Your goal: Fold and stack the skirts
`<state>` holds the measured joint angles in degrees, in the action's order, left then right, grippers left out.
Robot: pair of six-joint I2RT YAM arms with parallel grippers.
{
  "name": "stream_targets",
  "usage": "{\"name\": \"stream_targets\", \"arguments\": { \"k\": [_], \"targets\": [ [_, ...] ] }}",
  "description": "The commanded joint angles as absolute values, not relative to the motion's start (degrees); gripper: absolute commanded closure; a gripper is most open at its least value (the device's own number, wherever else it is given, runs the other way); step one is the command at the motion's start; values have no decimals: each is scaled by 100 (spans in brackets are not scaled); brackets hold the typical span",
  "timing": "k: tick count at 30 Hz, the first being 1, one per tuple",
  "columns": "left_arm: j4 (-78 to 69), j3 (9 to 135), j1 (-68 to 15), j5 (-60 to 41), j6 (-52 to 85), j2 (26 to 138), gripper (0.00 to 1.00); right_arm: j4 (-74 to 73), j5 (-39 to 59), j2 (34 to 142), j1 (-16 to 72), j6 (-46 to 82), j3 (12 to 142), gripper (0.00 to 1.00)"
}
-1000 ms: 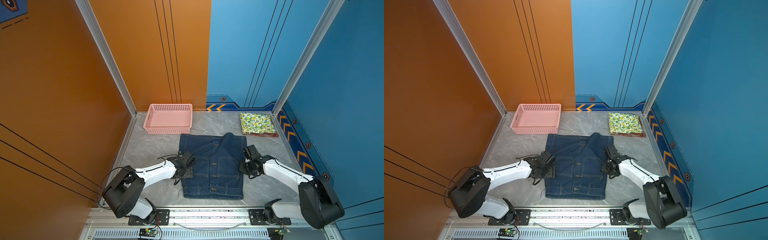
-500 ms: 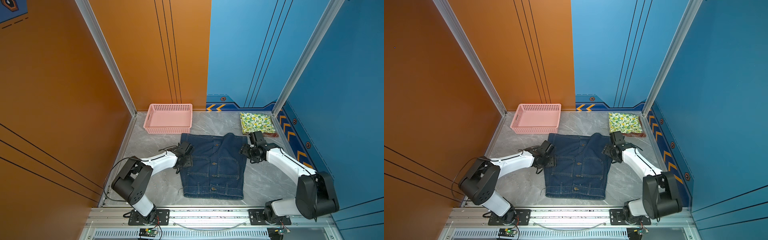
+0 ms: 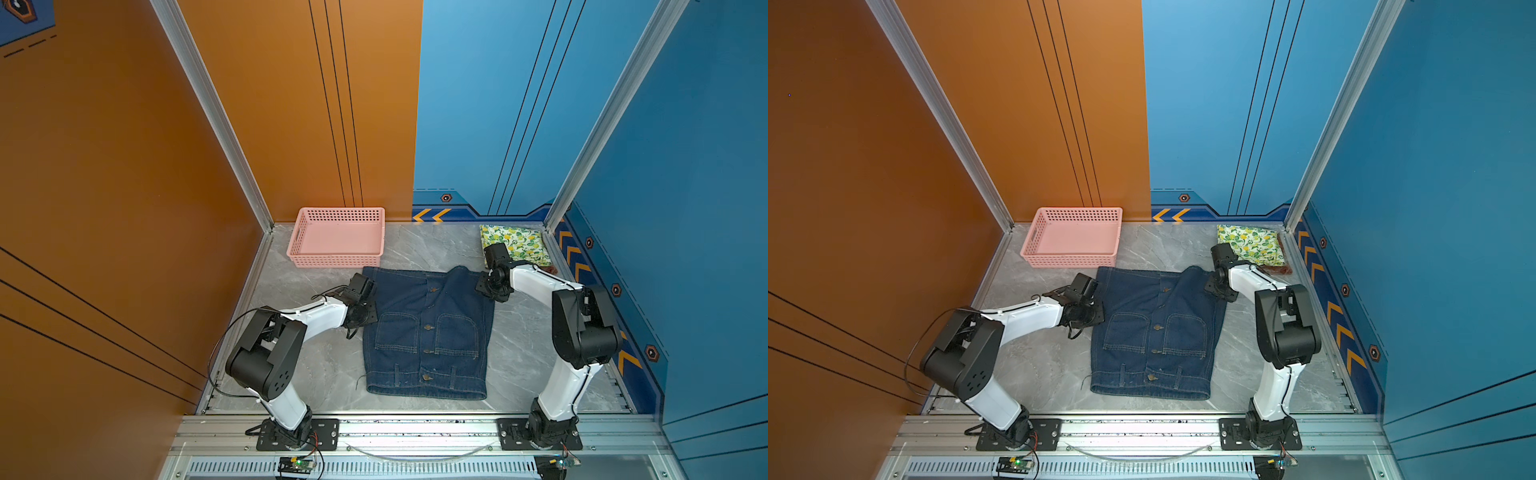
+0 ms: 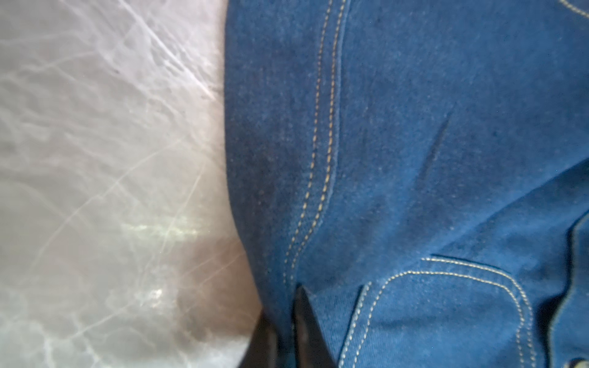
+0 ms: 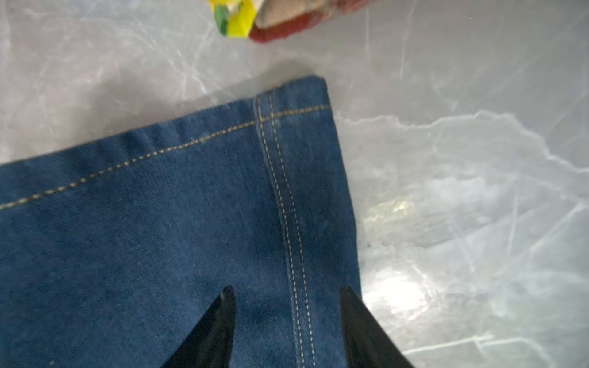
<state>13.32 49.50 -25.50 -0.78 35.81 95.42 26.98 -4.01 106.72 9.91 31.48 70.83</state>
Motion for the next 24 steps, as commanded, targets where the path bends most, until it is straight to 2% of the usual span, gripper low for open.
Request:
{"name": "stream_targets", "arguments": {
  "k": [1, 12, 14, 18, 24],
  "targets": [
    [1869, 4555, -2500, -362, 3507, 9995, 100, 3080, -927, 10955, 1016, 2721, 7577, 49],
    [1817, 4546, -2478, -357, 3636, 9791, 100, 3285, -813, 12071, 844, 2313, 8479, 57],
    [1866, 4549, -2477, -306, 3647, 9727, 100, 3339, -695, 12229, 814, 2319, 8570, 66],
    [1975, 4536, -2473, -231, 3657, 9645, 100, 3330, -516, 12255, 772, 2279, 8552, 100],
    [2057, 4450, -2398, -157, 3683, 9489, 100, 3238, -364, 11625, 636, 2242, 8323, 100]
  ]
}}
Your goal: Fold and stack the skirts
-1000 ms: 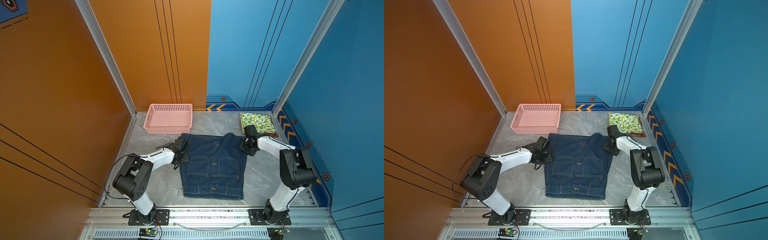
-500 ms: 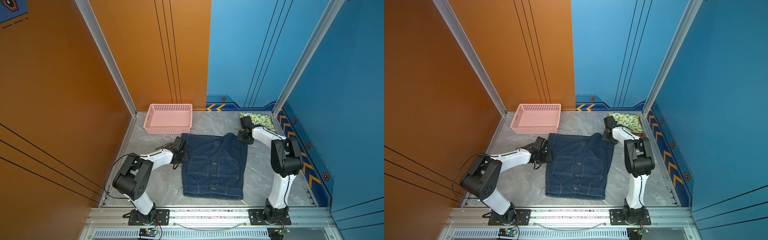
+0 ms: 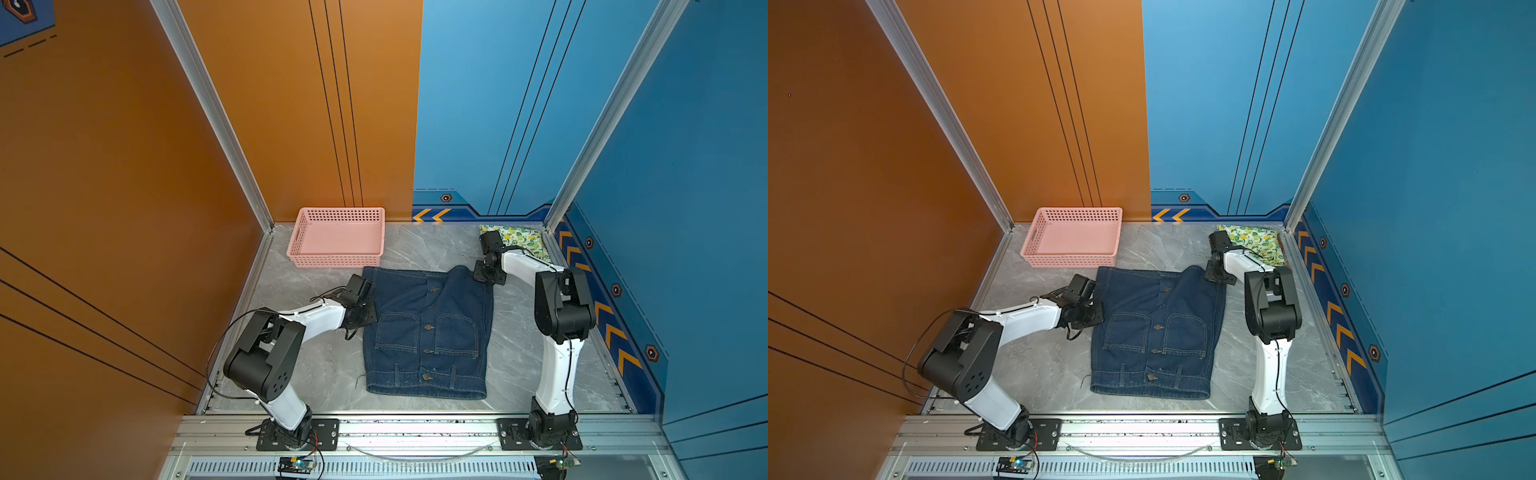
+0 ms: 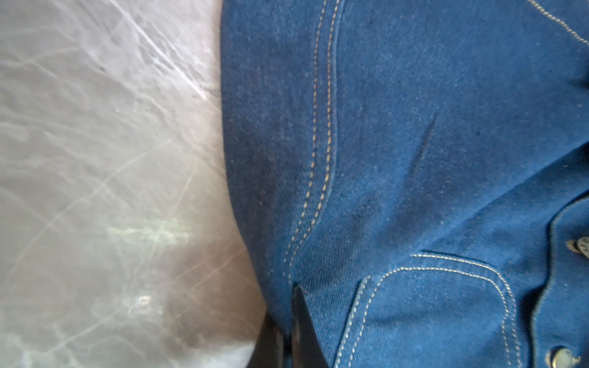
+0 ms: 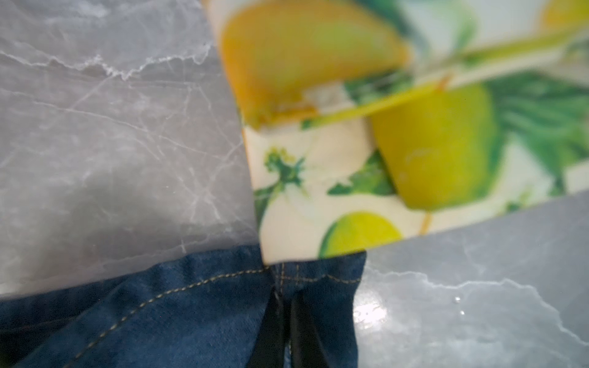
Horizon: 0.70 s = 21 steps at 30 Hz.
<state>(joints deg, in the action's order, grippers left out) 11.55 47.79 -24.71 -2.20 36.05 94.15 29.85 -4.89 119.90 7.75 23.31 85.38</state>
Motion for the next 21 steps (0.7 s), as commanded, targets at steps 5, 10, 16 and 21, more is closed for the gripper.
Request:
{"name": "stream_targets", "arguments": {
  "k": [5, 10, 16, 21],
  "targets": [
    [2063, 4257, -2273, -126, 3674, 9310, 100, 3080, -77, 11063, 415, 2277, 7916, 100],
    [2068, 4220, -2173, -129, 3635, 9260, 100, 2786, 396, 10782, 101, 2415, 7502, 100],
    [2042, 4310, -2100, -236, 3588, 9281, 100, 2354, 1091, 10490, -100, 2683, 6968, 56],
    [2089, 4474, -2195, -156, 3638, 9031, 65, 2381, 935, 9970, 159, 2659, 6824, 27]
  ]
}}
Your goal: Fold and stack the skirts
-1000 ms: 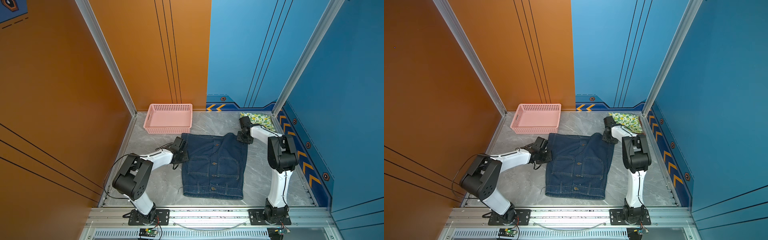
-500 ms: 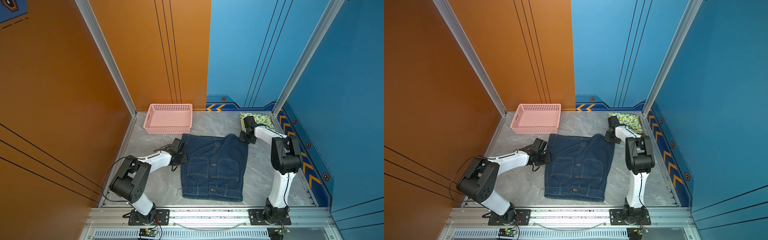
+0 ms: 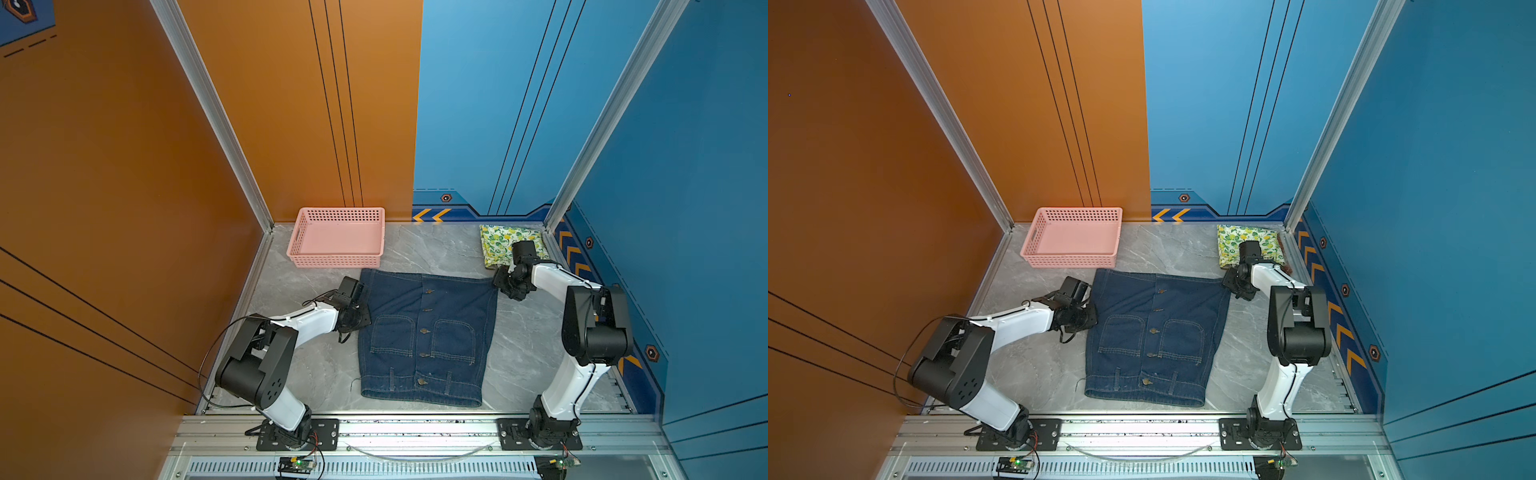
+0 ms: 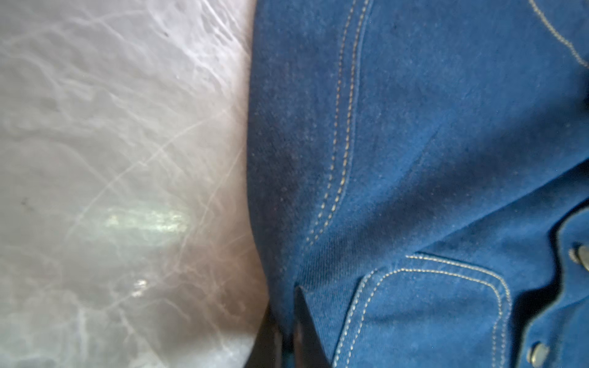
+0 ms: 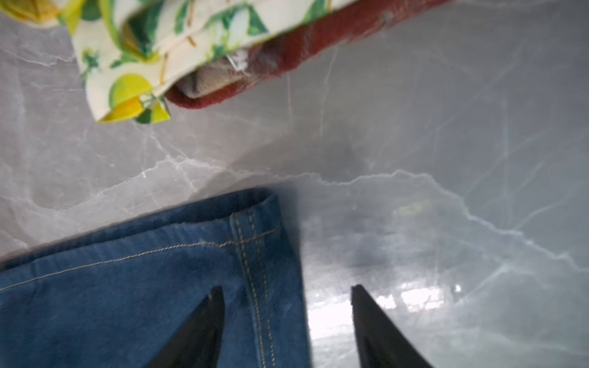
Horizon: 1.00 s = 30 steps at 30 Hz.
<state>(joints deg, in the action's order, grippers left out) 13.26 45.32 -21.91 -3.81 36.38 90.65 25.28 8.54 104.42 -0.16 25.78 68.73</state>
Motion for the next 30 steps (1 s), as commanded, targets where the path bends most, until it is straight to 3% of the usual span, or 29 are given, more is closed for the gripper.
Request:
{"name": "stream_targets", "arguments": {
  "k": [1, 2, 6, 11, 16, 26, 30],
  "targets": [
    [2147, 4533, -2220, -130, 3655, 8978, 55, 2431, 894, 9897, 228, 2672, 6818, 25],
    [2191, 4583, -2239, -77, 3673, 8909, 49, 2490, 798, 9827, 290, 2687, 6785, 24],
    [2339, 4675, -2276, 102, 3701, 8713, 41, 2553, 505, 9561, 379, 2774, 6525, 21],
    [2444, 4633, -2283, 211, 3736, 8537, 39, 2589, 493, 9370, 317, 2912, 6068, 15],
    [2530, 4584, -2396, 296, 3761, 8431, 38, 2562, 696, 9481, 322, 2953, 5862, 19],
    [2510, 4369, -2711, 413, 3916, 8427, 39, 2364, 583, 10135, 386, 2867, 5958, 37],
    [2372, 4301, -2757, 362, 3920, 8599, 44, 2193, 743, 10263, 378, 2749, 6100, 64]
  ]
}}
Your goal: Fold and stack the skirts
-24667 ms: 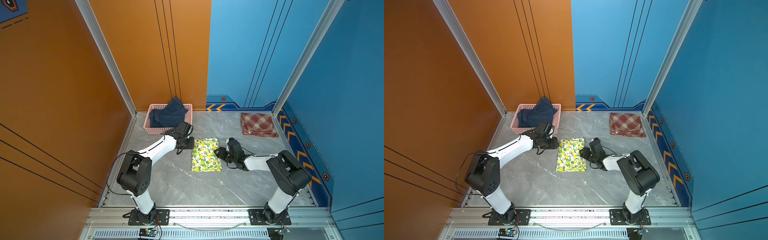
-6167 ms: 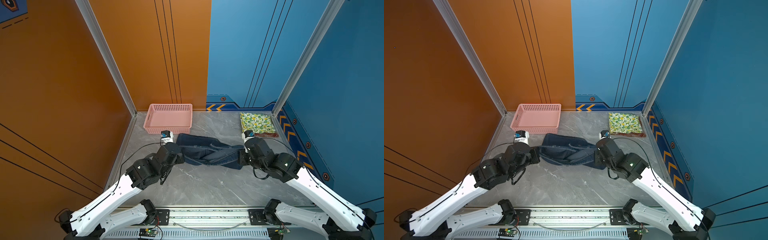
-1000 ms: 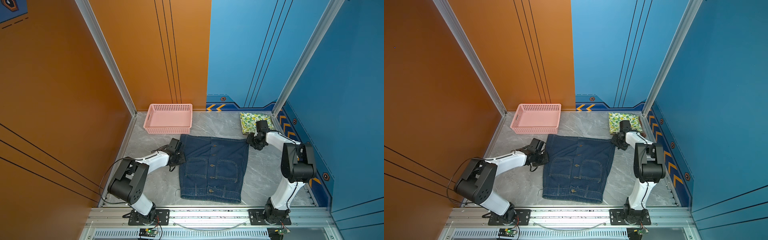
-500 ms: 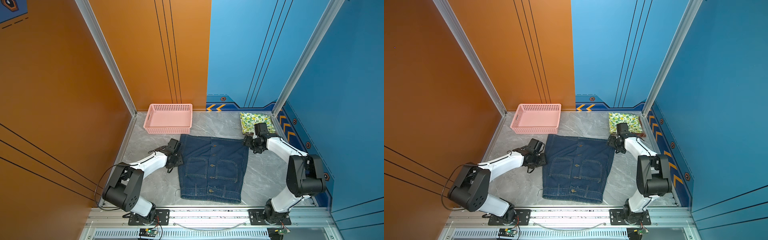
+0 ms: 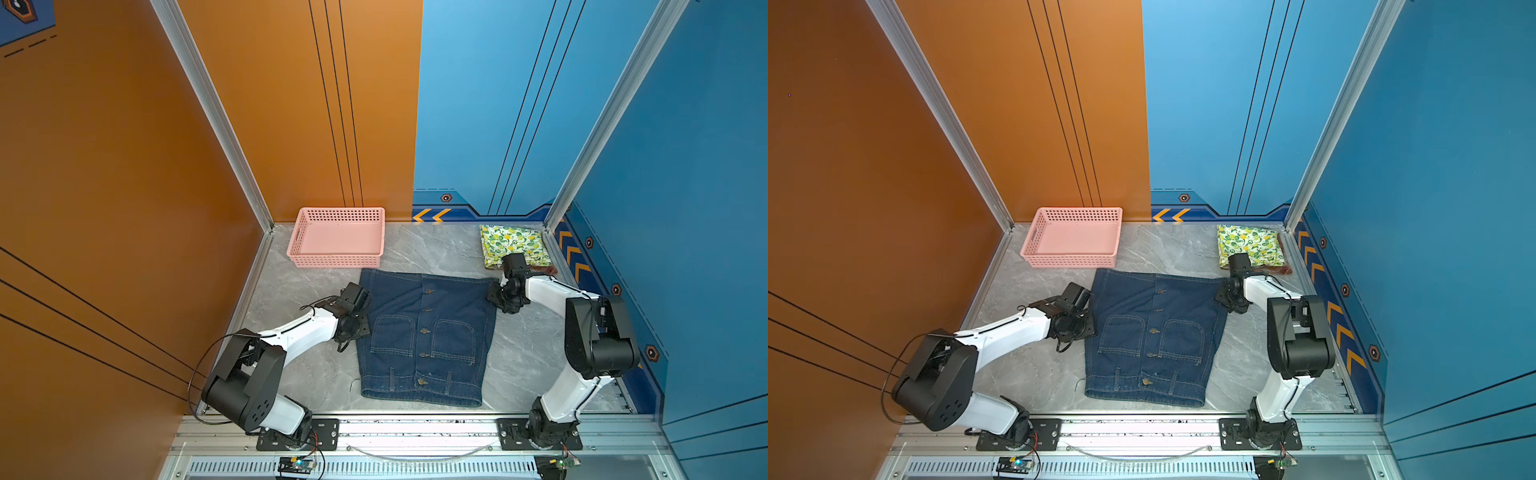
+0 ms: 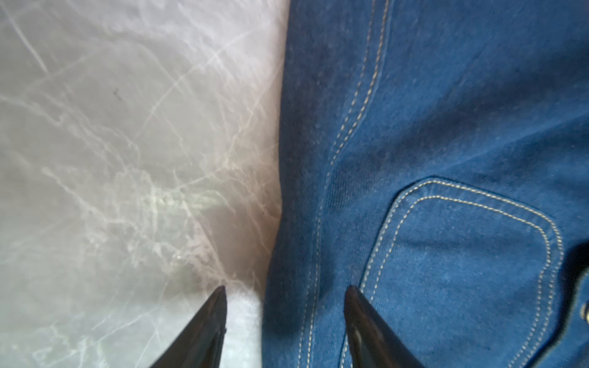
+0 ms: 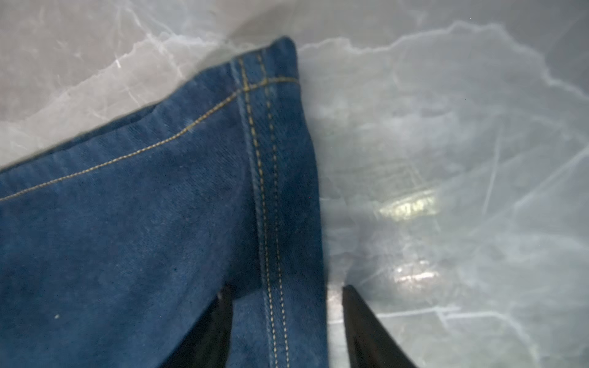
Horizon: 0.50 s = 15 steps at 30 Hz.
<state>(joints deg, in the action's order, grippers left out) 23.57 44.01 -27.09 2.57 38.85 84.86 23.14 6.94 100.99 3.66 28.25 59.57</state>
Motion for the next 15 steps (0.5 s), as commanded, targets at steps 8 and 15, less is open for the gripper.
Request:
{"name": "stream_targets", "arguments": {
  "k": [8, 15],
  "targets": [
    [1864, 4135, -2888, 203, 4014, 9033, 92, 2203, 805, 9725, 480, 2715, 6190, 100],
    [1286, 4043, -3211, 41, 4164, 9518, 100, 2677, 348, 8931, 968, 2870, 6499, 100]
  ]
}}
